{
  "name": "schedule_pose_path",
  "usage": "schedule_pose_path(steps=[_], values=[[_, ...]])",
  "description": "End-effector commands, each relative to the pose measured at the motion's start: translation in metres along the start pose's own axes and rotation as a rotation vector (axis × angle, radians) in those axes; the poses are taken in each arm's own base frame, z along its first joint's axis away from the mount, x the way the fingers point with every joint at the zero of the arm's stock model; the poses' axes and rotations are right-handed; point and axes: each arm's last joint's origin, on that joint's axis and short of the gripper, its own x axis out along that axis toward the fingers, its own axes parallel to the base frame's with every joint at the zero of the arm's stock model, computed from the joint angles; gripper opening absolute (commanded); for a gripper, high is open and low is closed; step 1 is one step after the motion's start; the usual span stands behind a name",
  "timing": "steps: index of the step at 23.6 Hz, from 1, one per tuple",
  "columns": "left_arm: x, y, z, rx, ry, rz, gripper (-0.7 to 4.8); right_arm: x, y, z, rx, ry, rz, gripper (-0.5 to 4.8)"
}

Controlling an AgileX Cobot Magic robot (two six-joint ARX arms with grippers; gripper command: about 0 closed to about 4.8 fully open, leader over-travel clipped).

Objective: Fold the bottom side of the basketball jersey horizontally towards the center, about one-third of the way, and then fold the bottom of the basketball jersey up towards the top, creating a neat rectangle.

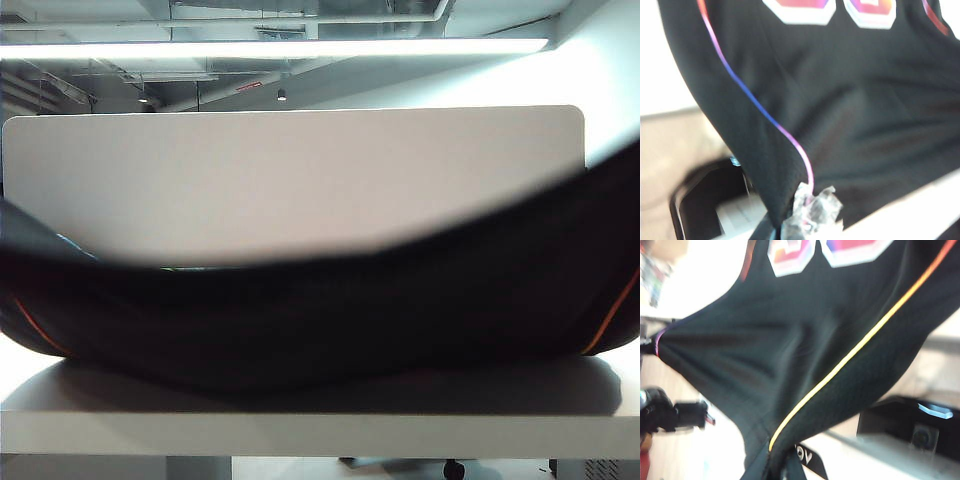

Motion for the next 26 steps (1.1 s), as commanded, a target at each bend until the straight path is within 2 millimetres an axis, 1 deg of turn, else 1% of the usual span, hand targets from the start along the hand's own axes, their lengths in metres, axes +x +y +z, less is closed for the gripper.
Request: schedule_pose_path(steps=[1, 5, 8, 10, 11, 12, 13, 14, 16, 17, 18, 22, 24, 26], values=[[0.005, 0.000, 0.017, 0.028, -0.079, 0.015, -0.06, 0.004, 0.003, 0.013, -0.016, -0.073, -0.006, -0.09], [0.032, 0.004, 0.057, 0.064, -0.139, 0.002, -0.06, 0.028, 0.006, 0.054, -0.057, -0.104, 0.003, -0.09], [0.053, 0.010, 0.085, 0.090, -0.212, -0.006, -0.06, 0.042, 0.006, 0.097, -0.103, -0.144, -0.056, -0.09], [0.064, 0.018, 0.104, 0.078, -0.249, 0.015, -0.06, 0.046, 0.003, 0.127, -0.113, -0.160, -0.102, -0.09], [0.068, 0.023, 0.112, 0.068, -0.259, 0.031, -0.06, 0.047, 0.002, 0.136, -0.118, -0.164, -0.115, -0.09], [0.072, 0.029, 0.126, 0.055, -0.279, 0.043, -0.06, 0.050, -0.004, 0.157, -0.117, -0.177, -0.143, -0.09], [0.074, 0.033, 0.135, 0.048, -0.291, 0.050, -0.06, 0.052, -0.007, 0.167, -0.116, -0.184, -0.157, -0.09], [0.078, 0.038, 0.148, 0.054, -0.299, 0.062, -0.06, 0.055, -0.013, 0.181, -0.113, -0.185, -0.173, -0.09], [0.085, 0.046, 0.169, 0.048, -0.304, 0.071, -0.06, 0.069, -0.020, 0.199, -0.111, -0.166, -0.181, -0.09], [0.089, 0.047, 0.177, 0.051, -0.306, 0.068, -0.06, 0.075, -0.024, 0.203, -0.111, -0.157, -0.187, -0.09], [0.095, 0.049, 0.186, 0.053, -0.307, 0.067, -0.06, 0.085, -0.032, 0.210, -0.106, -0.143, -0.190, -0.09], [0.114, 0.058, 0.212, 0.046, -0.298, 0.074, -0.06, 0.112, -0.057, 0.219, -0.075, -0.117, -0.221, -0.09], [0.122, 0.062, 0.221, 0.044, -0.295, 0.077, -0.06, 0.120, -0.068, 0.222, -0.068, -0.123, -0.231, -0.09], [0.130, 0.066, 0.224, 0.047, -0.304, 0.079, -0.06, 0.124, -0.075, 0.226, -0.072, -0.142, -0.233, -0.09]])
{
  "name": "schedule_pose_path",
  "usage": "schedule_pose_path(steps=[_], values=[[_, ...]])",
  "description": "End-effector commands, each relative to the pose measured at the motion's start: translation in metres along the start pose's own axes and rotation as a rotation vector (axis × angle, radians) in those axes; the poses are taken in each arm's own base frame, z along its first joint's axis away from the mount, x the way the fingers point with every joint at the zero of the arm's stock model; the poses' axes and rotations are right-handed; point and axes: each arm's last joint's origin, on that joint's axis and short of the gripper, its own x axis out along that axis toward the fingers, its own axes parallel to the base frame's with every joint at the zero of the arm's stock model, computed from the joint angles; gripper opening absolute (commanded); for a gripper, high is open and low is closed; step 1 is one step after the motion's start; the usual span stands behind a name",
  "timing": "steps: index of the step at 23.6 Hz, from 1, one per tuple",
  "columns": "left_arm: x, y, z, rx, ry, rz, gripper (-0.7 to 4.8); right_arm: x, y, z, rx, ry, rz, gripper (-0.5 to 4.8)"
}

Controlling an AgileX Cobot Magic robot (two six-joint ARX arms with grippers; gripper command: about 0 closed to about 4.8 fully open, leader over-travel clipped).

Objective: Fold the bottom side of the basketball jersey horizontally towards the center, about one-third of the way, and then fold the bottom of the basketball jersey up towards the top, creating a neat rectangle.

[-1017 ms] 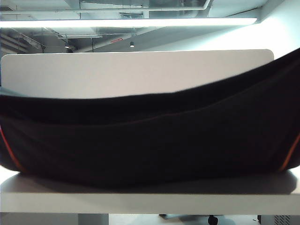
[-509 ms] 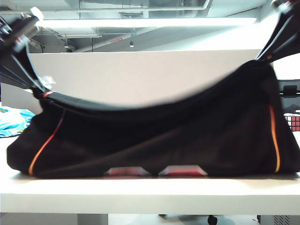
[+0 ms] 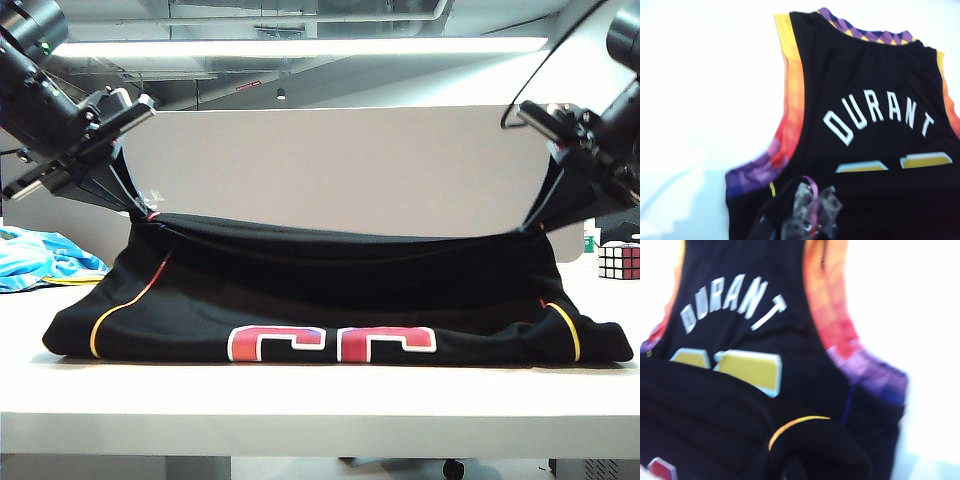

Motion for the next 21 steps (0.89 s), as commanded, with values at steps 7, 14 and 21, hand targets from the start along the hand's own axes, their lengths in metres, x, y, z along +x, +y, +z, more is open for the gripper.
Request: schedule_pose_path(steps=[7, 14, 21], values=[[0.023, 0.012, 0.009, 0.125, -0.110, 0.035, 1.28, -0.004, -0.013, 0.032, -0.092, -0.259, 0.007, 2.84], [-0.003, 0.024, -0.009, 0.014, 0.119, 0.022, 1.86, -0.038, -0.014, 0.020, -0.028, -0.074, -0.004, 2.60], [-0.010, 0.024, -0.036, -0.043, 0.361, 0.033, 2.00, -0.061, -0.010, -0.033, 0.020, 0.011, -0.054, 2.62]])
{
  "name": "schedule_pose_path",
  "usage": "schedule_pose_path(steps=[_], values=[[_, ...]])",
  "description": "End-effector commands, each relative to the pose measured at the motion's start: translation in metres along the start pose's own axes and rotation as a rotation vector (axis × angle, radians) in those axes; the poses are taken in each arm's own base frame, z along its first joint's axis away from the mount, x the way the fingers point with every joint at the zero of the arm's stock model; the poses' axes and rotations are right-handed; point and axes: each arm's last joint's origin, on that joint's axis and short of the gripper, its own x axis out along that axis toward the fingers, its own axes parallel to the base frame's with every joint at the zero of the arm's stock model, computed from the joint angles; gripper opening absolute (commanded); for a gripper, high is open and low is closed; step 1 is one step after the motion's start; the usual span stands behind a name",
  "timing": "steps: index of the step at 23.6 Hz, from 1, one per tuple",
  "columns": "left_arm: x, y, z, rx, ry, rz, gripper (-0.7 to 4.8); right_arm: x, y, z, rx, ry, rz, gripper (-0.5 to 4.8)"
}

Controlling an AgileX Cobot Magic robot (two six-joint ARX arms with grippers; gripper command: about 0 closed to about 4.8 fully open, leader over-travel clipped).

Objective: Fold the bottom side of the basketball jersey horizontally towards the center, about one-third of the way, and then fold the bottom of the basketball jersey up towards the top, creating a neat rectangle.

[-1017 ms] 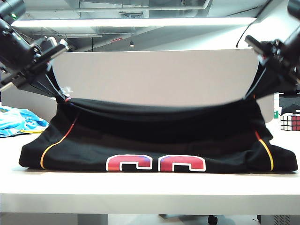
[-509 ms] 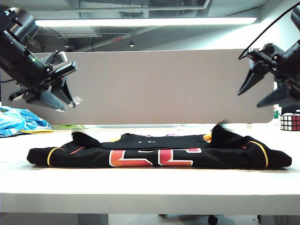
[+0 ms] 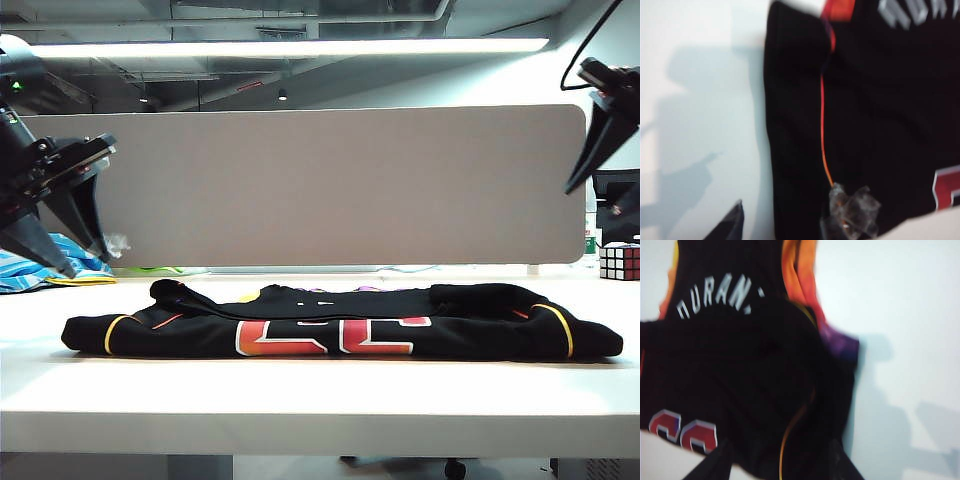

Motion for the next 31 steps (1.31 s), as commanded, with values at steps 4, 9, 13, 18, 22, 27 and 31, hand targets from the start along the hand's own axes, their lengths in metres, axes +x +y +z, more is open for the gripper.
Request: schedule_pose_path(steps=[4, 9, 13, 18, 22, 27, 31], values=[[0.007, 0.001, -0.023, -0.015, 0.140, -0.031, 2.47, 0.001, -0.010, -0.051, 0.065, 0.110, 0.000, 2.90], [0.027, 0.012, -0.054, -0.029, 0.194, -0.031, 2.47, 0.012, -0.019, -0.068, 0.105, 0.131, 0.010, 3.11], [0.034, 0.015, -0.061, -0.042, 0.167, -0.053, 2.47, 0.023, -0.024, -0.067, 0.119, 0.143, 0.009, 3.11], [0.034, 0.014, -0.057, -0.052, 0.133, -0.074, 2.47, 0.041, -0.032, -0.068, 0.145, 0.185, 0.045, 3.11], [0.035, 0.013, -0.053, -0.053, 0.097, -0.103, 2.47, 0.054, -0.039, -0.071, 0.170, 0.218, 0.053, 3.11], [0.035, 0.011, -0.047, -0.049, 0.046, -0.163, 2.46, 0.059, -0.035, -0.071, 0.156, 0.221, 0.059, 3.11], [0.037, 0.012, -0.046, -0.046, 0.039, -0.163, 2.46, 0.062, -0.031, -0.069, 0.156, 0.200, 0.071, 3.09]])
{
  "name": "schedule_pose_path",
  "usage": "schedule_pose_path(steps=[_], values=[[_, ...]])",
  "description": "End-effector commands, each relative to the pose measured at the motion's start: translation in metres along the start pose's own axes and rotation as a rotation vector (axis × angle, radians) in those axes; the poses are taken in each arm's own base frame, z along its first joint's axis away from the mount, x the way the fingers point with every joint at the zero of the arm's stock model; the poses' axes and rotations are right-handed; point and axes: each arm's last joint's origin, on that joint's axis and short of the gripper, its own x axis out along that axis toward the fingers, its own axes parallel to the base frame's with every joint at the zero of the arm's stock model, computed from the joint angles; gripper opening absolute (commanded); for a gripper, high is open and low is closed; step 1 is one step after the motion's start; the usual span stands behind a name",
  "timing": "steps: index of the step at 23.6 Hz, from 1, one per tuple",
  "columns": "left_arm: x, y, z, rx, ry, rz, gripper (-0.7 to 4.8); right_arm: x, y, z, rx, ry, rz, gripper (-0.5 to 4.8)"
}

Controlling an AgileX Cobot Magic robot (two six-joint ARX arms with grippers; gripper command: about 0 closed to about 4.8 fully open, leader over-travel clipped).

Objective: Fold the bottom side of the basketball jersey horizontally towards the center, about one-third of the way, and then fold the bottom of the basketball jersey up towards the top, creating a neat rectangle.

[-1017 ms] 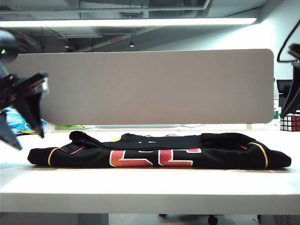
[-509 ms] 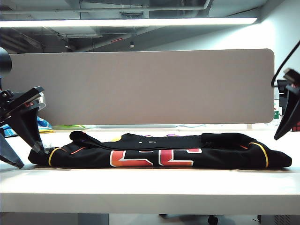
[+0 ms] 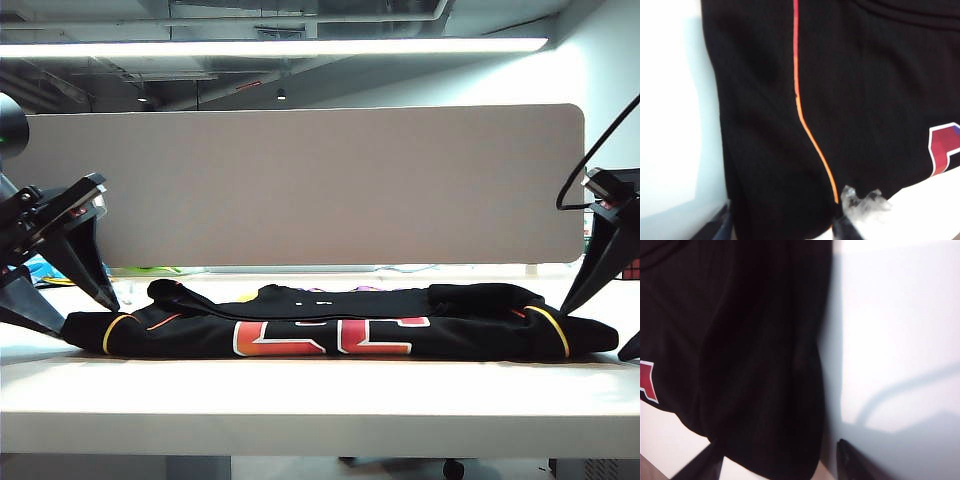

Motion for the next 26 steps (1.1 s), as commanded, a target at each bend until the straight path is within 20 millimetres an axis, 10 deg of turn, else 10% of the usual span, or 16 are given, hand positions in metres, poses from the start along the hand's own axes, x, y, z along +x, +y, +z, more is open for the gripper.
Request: schedule_pose_path(steps=[1, 10, 13, 18, 26], values=[[0.001, 0.000, 0.002, 0.005, -0.012, -0.005, 2.46, 0.003, 0.005, 0.002, -0.002, -0.020, 0.009, 3.08], [0.013, 0.005, 0.002, -0.021, 0.008, -0.021, 2.29, 0.011, 0.011, 0.003, -0.020, -0.025, 0.016, 2.32], [0.020, -0.001, 0.003, 0.010, 0.007, -0.072, 0.61, 0.011, 0.011, 0.004, -0.026, -0.033, 0.019, 1.36], [0.019, -0.002, 0.004, 0.018, 0.000, -0.109, -0.06, 0.010, 0.013, 0.005, -0.039, -0.040, 0.049, -0.05], [-0.043, -0.036, -0.033, 0.037, 0.140, -0.070, -0.06, -0.051, 0.045, -0.036, -0.140, 0.041, 0.054, -0.05]])
